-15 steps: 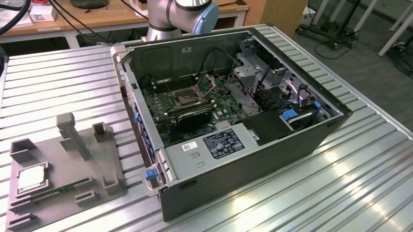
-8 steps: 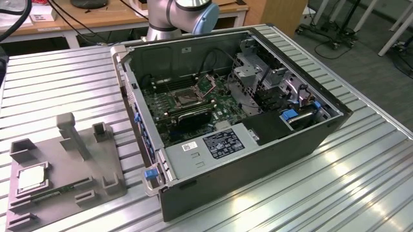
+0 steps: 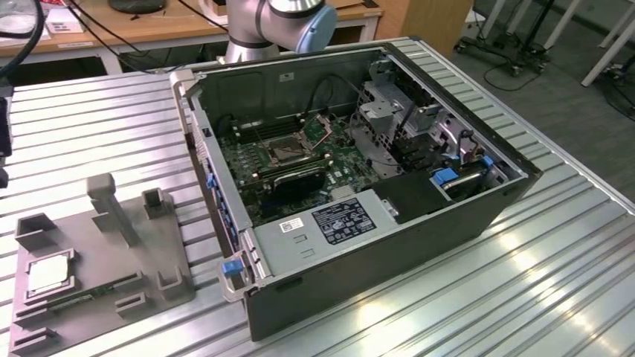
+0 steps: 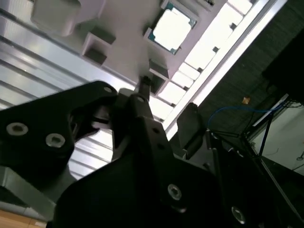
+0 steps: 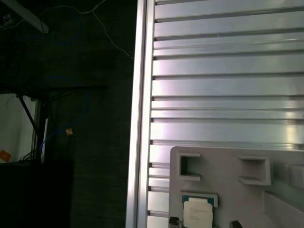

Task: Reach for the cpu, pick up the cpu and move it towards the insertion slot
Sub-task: 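Reach for the cpu, then pick up the cpu and move it towards the insertion slot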

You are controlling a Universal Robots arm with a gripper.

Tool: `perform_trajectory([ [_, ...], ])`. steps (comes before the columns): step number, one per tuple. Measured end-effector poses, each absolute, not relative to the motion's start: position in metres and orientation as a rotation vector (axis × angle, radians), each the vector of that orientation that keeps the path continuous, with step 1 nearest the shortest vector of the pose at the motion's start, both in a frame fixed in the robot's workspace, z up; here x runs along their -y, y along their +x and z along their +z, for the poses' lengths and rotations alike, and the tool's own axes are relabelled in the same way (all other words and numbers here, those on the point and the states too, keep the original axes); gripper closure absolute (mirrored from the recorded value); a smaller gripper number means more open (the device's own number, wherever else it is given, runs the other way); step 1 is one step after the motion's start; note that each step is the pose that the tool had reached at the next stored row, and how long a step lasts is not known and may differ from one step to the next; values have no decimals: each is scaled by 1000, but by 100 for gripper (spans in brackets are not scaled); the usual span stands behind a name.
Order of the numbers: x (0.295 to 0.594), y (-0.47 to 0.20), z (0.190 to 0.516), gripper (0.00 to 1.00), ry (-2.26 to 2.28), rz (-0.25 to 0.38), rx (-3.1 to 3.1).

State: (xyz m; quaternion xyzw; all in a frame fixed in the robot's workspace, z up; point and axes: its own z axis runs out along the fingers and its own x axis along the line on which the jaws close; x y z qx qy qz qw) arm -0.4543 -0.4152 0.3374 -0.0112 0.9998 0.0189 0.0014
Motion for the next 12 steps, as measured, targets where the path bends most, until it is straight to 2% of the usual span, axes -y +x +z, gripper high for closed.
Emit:
perform_trajectory([
  [1, 415, -457, 336, 47, -35, 59, -3137],
  [3, 415, -462, 332, 47, -32, 60, -3136],
  [4, 415, -462, 330, 41, -31, 60, -3136],
  [12, 416, -462, 324, 41, -28, 59, -3136],
])
